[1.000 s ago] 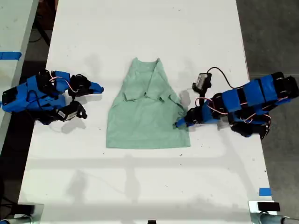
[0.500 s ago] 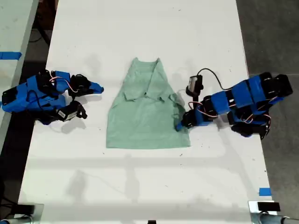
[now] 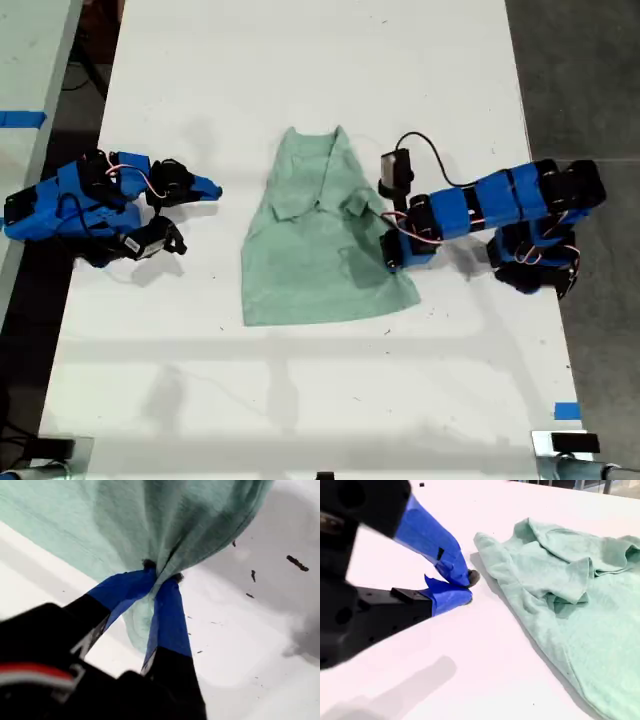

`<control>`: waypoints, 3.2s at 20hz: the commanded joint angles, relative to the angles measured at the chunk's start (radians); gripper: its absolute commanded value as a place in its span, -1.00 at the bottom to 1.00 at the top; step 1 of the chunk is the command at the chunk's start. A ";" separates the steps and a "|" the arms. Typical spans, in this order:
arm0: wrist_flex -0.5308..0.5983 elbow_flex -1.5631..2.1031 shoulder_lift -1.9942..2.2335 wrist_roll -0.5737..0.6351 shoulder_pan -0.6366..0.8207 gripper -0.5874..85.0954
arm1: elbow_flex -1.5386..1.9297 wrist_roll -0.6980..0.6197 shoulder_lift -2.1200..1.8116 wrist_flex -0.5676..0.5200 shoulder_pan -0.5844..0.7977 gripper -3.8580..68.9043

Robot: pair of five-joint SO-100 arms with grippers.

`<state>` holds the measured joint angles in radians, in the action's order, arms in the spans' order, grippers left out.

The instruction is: Fold t shirt

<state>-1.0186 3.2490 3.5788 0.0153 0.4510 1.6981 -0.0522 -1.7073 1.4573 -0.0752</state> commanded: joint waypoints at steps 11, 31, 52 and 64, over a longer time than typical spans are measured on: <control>-0.002 0.038 0.002 -0.008 0.002 -0.99 | -0.693 -0.330 0.436 -0.232 -0.015 -0.81; -0.002 0.038 0.002 -0.006 0.000 -0.99 | 0.485 -0.144 -0.635 -0.147 0.087 -0.62; 0.000 0.038 0.002 -0.011 -0.009 -0.99 | 1.388 -0.218 -1.789 -0.077 0.206 -0.85; 0.006 0.038 0.006 -0.005 -0.081 -0.99 | 1.388 -0.202 -1.789 -0.077 0.196 -0.85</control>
<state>-1.0186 3.2490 3.5788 0.0153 0.3774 3.0388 -0.2654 -3.4852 1.3790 0.1304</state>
